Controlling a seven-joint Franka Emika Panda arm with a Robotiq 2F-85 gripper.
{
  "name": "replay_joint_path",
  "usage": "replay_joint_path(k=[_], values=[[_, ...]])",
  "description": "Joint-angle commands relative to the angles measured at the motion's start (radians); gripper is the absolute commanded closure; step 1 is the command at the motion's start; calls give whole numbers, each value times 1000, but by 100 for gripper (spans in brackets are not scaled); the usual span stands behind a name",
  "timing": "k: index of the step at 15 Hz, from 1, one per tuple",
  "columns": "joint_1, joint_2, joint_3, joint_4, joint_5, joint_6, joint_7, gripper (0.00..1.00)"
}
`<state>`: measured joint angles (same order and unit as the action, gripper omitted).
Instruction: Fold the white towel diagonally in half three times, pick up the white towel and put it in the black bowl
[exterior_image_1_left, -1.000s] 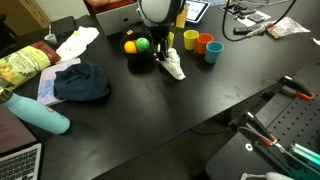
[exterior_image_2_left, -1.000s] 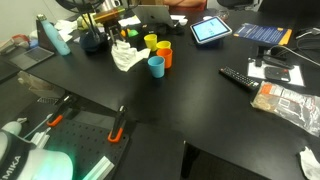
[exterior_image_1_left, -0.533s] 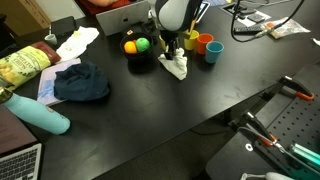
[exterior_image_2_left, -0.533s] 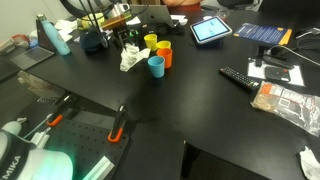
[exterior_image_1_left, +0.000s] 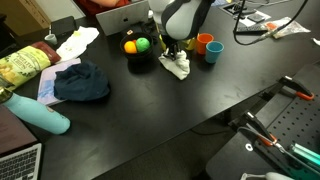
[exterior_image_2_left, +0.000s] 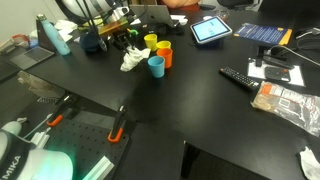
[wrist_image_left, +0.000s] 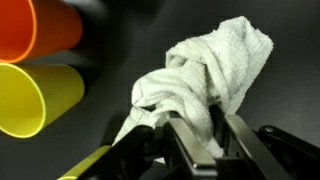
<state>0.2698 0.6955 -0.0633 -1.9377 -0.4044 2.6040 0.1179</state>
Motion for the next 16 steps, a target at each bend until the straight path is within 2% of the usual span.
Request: replay_joint_path(k=[1, 2, 5, 8, 12, 16], values=[[49, -116, -58, -110, -7, 1, 125, 29], [53, -134, -62, -125, -6, -5, 141, 22], [-24, -160, 27, -146, 93, -41, 55, 1], [-97, -123, 97, -112, 202, -3, -27, 0], [-80, -51, 69, -39, 189, 29, -4, 0], [-116, 56, 104, 40, 249, 12, -42, 0]])
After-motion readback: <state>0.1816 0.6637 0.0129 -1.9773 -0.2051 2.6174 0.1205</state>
